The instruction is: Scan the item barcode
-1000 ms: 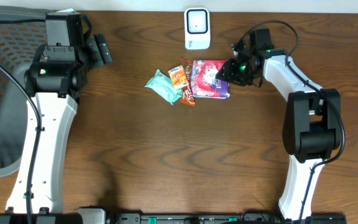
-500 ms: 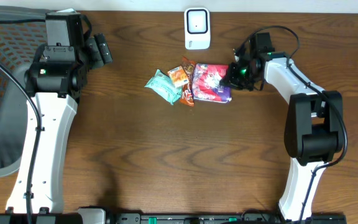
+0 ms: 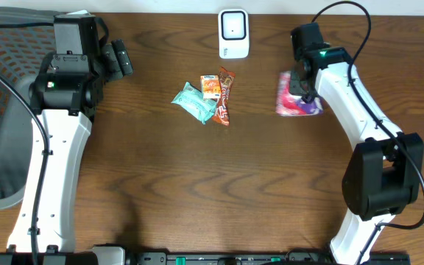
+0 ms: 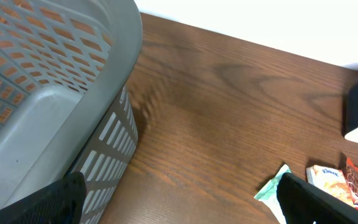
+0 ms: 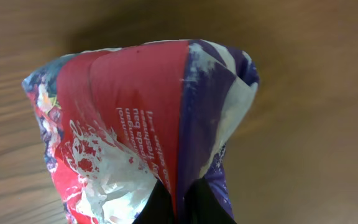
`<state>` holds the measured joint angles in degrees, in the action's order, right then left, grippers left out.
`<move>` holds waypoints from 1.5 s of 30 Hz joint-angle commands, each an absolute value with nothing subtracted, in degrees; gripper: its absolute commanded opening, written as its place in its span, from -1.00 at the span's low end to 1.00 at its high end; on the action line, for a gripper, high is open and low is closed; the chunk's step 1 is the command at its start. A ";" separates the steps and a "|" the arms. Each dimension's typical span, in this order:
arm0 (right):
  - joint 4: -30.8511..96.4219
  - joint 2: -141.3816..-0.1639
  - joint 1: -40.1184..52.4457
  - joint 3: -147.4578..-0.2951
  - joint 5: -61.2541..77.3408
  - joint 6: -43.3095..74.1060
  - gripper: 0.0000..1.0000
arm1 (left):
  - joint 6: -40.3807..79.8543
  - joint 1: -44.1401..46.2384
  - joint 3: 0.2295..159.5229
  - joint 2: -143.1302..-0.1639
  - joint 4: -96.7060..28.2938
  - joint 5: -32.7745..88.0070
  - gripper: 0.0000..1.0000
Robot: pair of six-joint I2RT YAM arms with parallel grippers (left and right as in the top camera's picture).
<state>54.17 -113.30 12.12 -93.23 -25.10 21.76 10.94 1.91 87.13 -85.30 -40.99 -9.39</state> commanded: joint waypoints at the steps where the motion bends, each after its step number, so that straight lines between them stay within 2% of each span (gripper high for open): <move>1: 55.35 -113.08 12.82 -93.95 -47.11 27.20 -0.98 | 11.68 1.63 87.22 -85.73 -41.15 -10.11 0.96; 11: 54.43 -115.66 13.15 -92.95 -50.70 27.16 -0.98 | 11.68 1.63 87.22 -85.73 -41.15 -10.11 0.96; 18: 53.06 -118.78 18.02 -92.95 -47.62 26.00 -0.96 | 11.68 1.63 87.22 -85.73 -41.15 -10.11 0.96; 23: 49.91 -119.31 23.31 -92.95 -44.23 22.98 -0.49 | 11.68 1.63 87.22 -85.73 -41.15 -10.11 0.96; 26: 49.23 -119.31 26.52 -92.95 -42.35 22.85 -0.37 | 11.68 1.63 87.22 -85.73 -41.15 -10.11 0.96; 31: 46.59 -119.31 30.83 -92.95 -34.96 22.61 0.11 | 11.68 1.63 87.22 -85.73 -41.15 -10.11 0.96; 36: 44.84 -119.22 32.29 -95.59 -30.89 22.68 0.86 | 11.68 1.63 87.22 -85.73 -41.15 -10.11 0.96; 37: 45.56 -119.15 32.16 -96.99 -29.95 22.68 0.93 | 11.68 1.63 87.22 -85.73 -41.15 -10.11 0.96; 45: 55.81 -119.04 24.99 -110.30 -21.82 22.33 0.98 | 11.68 1.63 87.22 -85.73 -41.15 -10.11 0.96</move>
